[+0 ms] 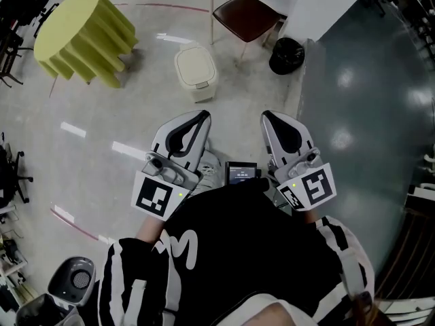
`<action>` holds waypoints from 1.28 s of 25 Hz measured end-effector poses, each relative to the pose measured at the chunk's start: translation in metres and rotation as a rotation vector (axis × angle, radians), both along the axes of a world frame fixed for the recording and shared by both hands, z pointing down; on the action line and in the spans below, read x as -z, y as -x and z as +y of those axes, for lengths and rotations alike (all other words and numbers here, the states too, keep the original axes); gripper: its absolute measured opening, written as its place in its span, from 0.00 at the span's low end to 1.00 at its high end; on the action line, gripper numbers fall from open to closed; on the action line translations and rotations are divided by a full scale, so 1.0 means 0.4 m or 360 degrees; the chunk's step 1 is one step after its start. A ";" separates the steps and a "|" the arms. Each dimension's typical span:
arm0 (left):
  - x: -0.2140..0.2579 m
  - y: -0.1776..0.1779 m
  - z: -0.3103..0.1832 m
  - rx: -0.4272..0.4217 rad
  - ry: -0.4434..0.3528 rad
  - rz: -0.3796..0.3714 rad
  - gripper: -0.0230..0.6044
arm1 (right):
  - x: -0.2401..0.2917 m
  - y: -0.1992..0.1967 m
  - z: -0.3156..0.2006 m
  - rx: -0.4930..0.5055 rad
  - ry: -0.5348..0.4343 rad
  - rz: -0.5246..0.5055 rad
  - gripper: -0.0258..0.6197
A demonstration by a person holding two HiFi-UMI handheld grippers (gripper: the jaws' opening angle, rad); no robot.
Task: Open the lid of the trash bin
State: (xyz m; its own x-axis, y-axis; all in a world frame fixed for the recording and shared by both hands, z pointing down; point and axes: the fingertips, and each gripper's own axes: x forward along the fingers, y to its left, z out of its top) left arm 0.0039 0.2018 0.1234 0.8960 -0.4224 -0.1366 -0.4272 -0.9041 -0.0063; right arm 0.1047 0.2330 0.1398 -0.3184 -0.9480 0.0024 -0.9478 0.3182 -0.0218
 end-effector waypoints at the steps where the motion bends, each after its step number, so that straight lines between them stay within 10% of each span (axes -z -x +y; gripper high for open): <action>1: 0.000 -0.002 -0.018 -0.0003 0.0004 -0.0003 0.05 | 0.001 -0.002 -0.018 -0.0001 0.0003 -0.0001 0.06; 32: 0.029 -0.015 -0.503 -0.0080 -0.0010 0.0011 0.05 | 0.046 -0.001 -0.499 -0.0056 -0.0041 -0.0005 0.06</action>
State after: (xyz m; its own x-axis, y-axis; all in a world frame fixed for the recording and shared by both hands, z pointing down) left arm 0.0101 0.0007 0.1117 0.9153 -0.3757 -0.1455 -0.3810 -0.9245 -0.0095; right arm 0.1052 0.0336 0.1215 -0.2846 -0.9584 -0.0232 -0.9584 0.2850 -0.0169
